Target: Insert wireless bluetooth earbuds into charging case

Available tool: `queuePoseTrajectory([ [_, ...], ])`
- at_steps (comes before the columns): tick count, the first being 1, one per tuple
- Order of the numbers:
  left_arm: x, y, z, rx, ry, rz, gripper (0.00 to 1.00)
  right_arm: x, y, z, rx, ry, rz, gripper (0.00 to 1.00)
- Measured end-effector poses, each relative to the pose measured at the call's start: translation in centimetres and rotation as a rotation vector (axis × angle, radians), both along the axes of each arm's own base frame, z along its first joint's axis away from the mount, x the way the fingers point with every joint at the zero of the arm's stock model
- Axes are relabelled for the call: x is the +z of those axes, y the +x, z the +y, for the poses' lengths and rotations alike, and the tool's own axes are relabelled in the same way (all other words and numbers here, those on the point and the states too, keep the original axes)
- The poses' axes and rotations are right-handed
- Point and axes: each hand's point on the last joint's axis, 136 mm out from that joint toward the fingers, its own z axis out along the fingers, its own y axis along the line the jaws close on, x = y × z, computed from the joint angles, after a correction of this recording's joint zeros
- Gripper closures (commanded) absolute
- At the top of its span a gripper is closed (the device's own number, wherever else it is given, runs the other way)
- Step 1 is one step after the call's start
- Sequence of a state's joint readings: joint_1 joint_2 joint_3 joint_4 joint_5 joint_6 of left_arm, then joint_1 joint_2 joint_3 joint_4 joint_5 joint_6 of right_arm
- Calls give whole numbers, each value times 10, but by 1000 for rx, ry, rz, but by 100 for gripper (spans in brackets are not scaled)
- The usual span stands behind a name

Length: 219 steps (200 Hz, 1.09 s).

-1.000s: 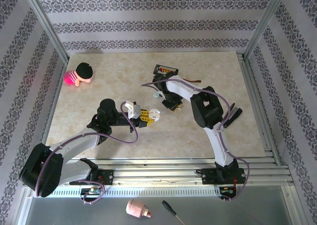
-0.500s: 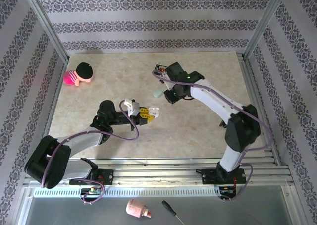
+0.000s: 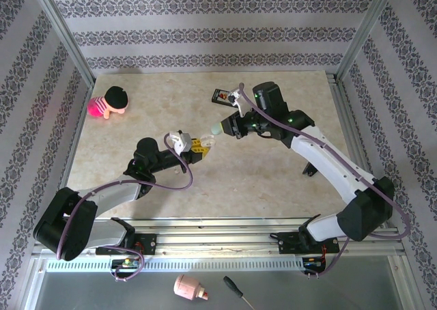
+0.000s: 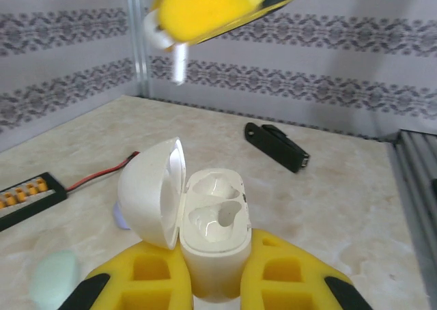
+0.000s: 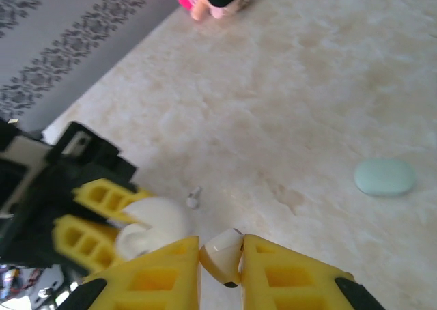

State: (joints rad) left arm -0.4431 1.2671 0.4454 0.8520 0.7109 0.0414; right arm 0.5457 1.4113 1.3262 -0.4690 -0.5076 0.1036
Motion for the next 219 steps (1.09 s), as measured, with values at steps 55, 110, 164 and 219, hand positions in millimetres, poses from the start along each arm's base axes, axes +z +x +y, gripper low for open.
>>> queuePoseTrajectory([
  [55,3,12,7,77,-4,-16,100,13,-21,24,100,63,-17,82],
  [110,8,12,7,80,-14,-35,100,0,-19,40,134,80,27,82],
  [164,11,13,8,87,-20,-48,100,-13,-14,47,141,77,63,82],
  [219,17,16,13,126,-25,-60,100,-13,-12,49,142,80,60,82],
])
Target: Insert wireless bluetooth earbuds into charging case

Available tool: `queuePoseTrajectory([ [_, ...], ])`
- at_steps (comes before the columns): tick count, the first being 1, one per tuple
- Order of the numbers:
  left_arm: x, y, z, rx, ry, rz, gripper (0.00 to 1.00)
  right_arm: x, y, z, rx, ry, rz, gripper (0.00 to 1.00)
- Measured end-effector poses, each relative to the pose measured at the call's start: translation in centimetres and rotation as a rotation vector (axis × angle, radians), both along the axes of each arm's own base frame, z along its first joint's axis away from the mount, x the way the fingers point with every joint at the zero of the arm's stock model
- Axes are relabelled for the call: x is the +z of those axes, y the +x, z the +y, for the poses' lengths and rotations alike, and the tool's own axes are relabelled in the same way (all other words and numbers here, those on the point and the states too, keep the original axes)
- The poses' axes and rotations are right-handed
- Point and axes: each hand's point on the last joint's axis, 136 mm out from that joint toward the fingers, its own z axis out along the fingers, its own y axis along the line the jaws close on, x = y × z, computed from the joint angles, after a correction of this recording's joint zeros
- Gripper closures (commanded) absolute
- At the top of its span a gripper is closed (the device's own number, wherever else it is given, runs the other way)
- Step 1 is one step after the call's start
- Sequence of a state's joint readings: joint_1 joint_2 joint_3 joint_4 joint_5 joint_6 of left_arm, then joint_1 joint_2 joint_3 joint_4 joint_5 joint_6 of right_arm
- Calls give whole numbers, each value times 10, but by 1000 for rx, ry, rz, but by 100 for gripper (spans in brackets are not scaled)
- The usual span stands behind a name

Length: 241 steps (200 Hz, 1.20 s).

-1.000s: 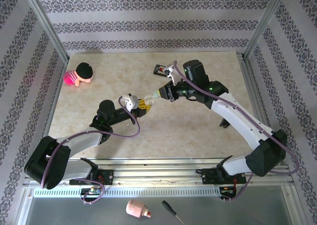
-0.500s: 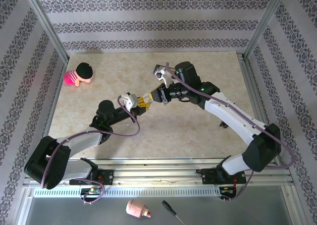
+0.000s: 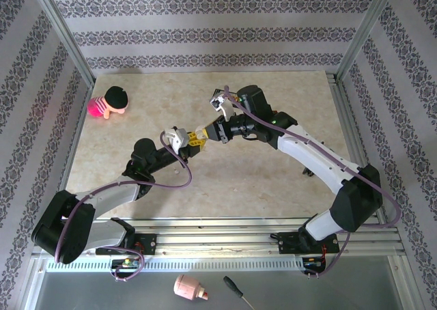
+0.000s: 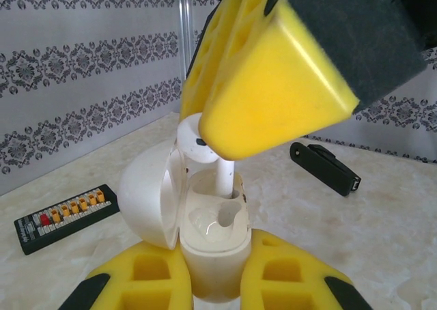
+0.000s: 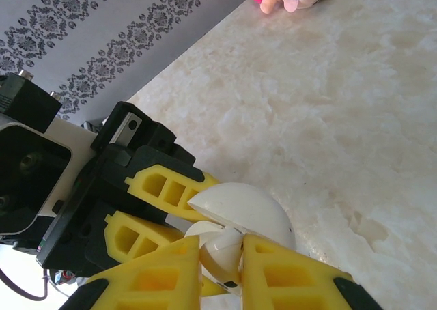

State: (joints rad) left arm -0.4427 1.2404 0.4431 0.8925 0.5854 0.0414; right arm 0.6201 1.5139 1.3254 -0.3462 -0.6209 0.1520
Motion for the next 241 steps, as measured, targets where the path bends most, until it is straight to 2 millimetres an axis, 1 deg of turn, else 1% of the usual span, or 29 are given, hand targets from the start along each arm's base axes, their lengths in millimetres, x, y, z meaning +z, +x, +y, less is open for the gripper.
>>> queuePoseTrajectory([
  [31,-1,2,1,13,2,5,100,-4,0,2,6,0,15,82],
  [51,-1,3,2,25,2,6,100,-6,2,5,9,0,28,81],
  [75,-2,6,5,46,2,7,100,-11,6,8,-13,-23,30,80],
  [88,-4,8,6,55,3,10,100,-14,9,8,-35,-41,27,75],
  [105,-4,9,6,63,5,12,100,-14,11,8,-56,-63,13,71],
  [124,-5,9,7,68,6,15,100,-15,13,8,-73,-74,3,61],
  [162,-5,10,7,70,5,13,100,-13,19,0,-129,-100,-22,46],
  [179,-5,11,7,69,4,11,100,-10,19,-2,-137,-101,-28,43],
  [202,-9,12,6,69,8,19,100,-10,19,-2,-143,-101,-28,41],
  [241,-12,13,5,65,12,26,100,-15,21,-3,-150,-115,-19,41],
])
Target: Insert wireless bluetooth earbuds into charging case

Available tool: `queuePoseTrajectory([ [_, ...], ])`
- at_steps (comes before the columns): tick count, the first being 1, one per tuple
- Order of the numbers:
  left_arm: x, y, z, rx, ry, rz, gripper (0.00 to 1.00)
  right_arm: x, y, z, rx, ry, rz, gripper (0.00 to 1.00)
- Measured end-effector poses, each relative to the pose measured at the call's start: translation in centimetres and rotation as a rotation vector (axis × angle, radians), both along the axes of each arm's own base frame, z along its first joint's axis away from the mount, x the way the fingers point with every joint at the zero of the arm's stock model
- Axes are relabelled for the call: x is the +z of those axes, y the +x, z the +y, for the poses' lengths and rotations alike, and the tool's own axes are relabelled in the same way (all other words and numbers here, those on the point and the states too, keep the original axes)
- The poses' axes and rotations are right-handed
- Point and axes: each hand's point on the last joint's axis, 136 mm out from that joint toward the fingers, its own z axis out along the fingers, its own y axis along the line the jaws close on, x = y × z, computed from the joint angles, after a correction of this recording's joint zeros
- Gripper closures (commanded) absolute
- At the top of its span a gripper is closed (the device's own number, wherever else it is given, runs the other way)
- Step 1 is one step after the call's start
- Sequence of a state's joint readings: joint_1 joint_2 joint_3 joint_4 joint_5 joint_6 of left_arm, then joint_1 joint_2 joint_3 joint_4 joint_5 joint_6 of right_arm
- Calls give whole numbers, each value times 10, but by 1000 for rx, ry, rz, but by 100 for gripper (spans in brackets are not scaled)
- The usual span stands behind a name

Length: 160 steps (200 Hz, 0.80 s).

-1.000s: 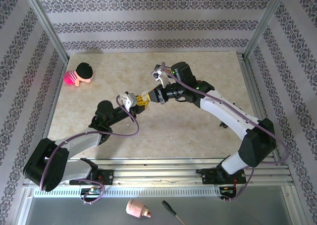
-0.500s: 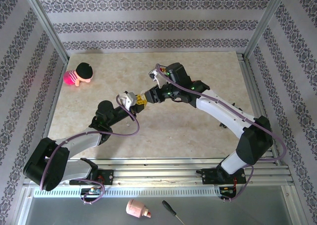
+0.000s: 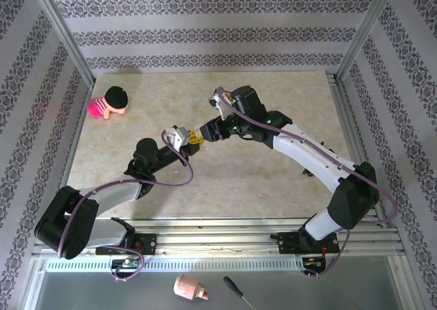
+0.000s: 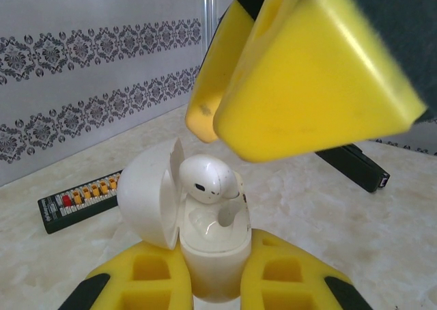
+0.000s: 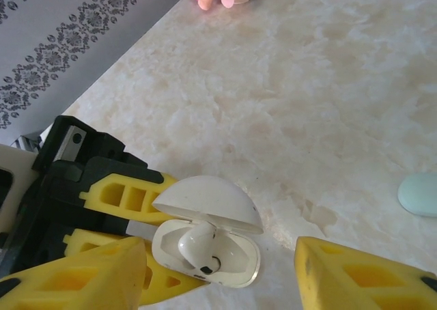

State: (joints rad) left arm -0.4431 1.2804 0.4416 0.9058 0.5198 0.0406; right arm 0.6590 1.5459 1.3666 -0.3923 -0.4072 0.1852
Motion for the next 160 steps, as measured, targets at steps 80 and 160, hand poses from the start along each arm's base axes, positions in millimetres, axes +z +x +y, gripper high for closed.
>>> queuePoseTrajectory([
  [80,1,-1,0,-2,0,-2,100,-13,12,-6,-66,-66,19,46],
  [160,0,10,13,63,5,-6,100,5,-4,-5,-23,45,-9,34],
])
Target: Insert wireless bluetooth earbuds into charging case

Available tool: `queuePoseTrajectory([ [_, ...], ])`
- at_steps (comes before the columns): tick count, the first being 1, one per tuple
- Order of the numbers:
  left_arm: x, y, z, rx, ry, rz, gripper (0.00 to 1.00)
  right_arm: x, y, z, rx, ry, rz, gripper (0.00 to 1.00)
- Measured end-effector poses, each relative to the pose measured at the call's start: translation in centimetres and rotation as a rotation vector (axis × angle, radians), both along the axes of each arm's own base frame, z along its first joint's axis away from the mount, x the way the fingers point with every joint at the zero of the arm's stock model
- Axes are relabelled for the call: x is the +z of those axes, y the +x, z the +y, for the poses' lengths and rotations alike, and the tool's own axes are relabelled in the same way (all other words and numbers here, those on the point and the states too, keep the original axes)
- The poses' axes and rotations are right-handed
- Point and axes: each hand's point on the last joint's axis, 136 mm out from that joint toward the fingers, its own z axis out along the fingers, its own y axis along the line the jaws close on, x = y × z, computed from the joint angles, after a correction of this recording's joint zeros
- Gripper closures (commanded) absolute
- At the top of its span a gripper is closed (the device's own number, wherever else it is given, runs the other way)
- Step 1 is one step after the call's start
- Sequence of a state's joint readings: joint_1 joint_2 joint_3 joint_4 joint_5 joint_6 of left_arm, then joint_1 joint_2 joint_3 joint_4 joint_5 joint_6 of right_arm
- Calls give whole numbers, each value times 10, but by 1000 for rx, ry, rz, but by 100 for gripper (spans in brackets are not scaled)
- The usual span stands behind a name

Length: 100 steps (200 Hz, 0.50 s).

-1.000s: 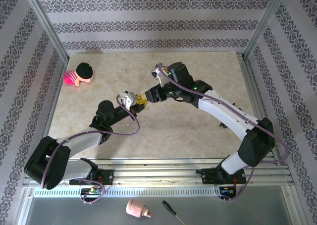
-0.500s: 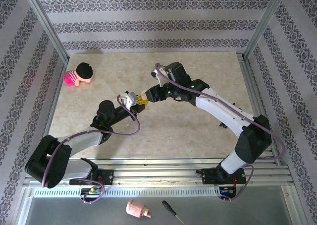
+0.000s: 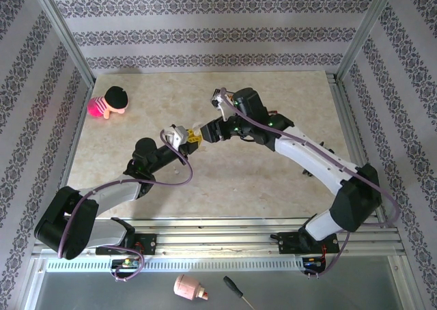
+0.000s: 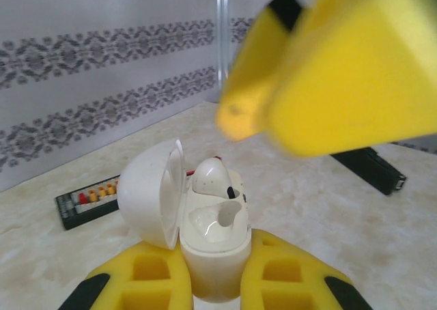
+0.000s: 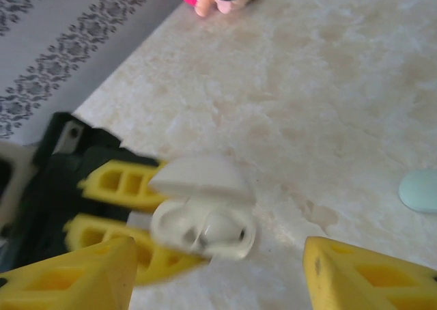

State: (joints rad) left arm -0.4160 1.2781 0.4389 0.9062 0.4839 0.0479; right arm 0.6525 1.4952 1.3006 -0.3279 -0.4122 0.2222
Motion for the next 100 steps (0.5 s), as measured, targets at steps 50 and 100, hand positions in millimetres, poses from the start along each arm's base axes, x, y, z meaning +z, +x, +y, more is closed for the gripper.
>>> queuePoseTrajectory([
  [50,-4,37,61,235,-6,20,100,-1,-5,-4,-10,38,-26,34],
  [100,-22,60,121,456,-2,118,100,-67,-12,28,24,-48,59,36],
])
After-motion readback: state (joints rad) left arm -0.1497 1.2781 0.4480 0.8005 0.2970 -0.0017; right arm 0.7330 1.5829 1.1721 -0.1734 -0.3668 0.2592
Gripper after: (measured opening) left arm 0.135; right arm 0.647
